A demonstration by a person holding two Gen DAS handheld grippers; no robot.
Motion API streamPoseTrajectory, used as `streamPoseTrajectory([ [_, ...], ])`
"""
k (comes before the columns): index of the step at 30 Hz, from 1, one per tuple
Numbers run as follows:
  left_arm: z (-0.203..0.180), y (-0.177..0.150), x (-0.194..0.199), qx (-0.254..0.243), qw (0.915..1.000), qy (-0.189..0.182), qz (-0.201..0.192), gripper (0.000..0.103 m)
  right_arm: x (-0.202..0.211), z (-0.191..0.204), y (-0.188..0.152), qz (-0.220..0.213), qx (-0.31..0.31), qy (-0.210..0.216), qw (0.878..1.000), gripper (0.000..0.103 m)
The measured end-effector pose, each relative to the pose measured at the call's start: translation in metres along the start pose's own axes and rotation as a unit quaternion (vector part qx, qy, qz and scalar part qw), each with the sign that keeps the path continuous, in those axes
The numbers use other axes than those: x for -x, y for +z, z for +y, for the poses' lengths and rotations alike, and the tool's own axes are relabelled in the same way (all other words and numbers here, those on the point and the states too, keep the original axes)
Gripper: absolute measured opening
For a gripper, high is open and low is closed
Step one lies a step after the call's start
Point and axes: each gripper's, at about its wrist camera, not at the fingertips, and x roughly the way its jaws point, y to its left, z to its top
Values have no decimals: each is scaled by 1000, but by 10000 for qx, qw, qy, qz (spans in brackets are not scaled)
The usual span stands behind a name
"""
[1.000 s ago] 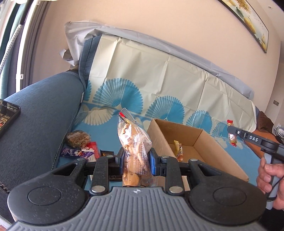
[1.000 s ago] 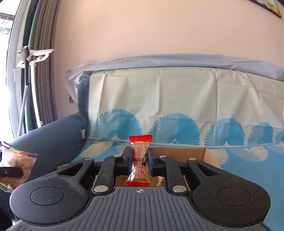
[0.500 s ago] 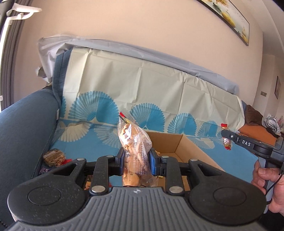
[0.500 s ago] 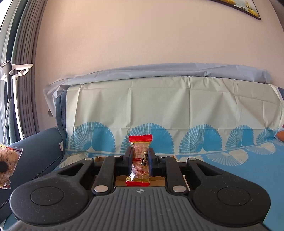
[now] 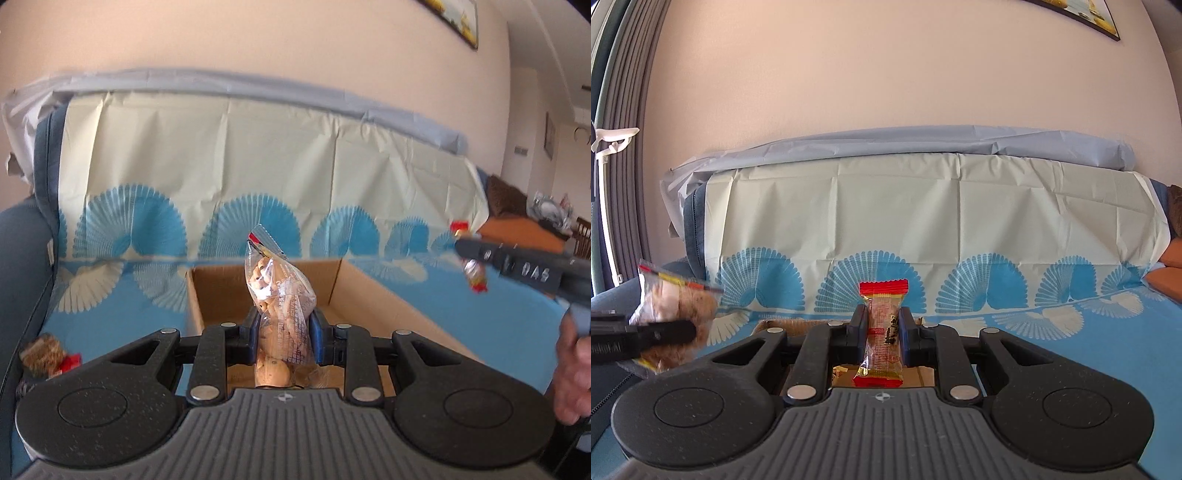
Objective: Organize snacks
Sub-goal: 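Open both tools over the box to drop the cookie bag and candy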
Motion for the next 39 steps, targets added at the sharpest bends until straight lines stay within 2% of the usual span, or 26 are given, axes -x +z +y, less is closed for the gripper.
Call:
streamPoseTrajectory([
  [3, 8, -3, -13, 311, 9993, -101, 182, 29, -3, 4, 0, -3, 114, -51, 9999, 18],
  [9, 13, -3, -27, 595, 9974, -57, 395, 29, -15, 12, 0, 69, 150, -108, 9998, 18],
  [14, 2, -5, -36, 533, 9969, -29, 571, 29, -24, 23, -1, 149, 344, -101, 9992, 18],
  [29, -4, -2, -43, 702, 9956, -165, 607, 29, -33, 32, -2, 253, 502, -159, 9983, 18],
  [31, -3, -1, -42, 815, 9946, -305, 570, 30, -35, 34, -3, 283, 526, -174, 9981, 18],
  [32, -2, 0, -42, 905, 9935, -416, 553, 34, -35, 35, -4, 310, 531, -198, 9979, 19],
  [33, -2, 1, -41, 971, 9925, -518, 540, 46, -37, 36, -4, 371, 539, -226, 9976, 29],
  [34, -2, 1, -39, 1004, 9919, -594, 510, 55, -40, 36, -5, 431, 546, -303, 9971, 53],
  [35, -2, 2, -38, 1007, 9920, -610, 455, 64, -41, 37, -5, 427, 549, -412, 9967, 63],
  [36, -3, 3, -36, 994, 9925, -591, 394, 65, -41, 37, -6, 391, 527, -491, 9966, 73],
  [39, -1, 5, -34, 1027, 9928, -530, 307, 65, -41, 34, -6, 381, 355, -529, 9972, 74],
])
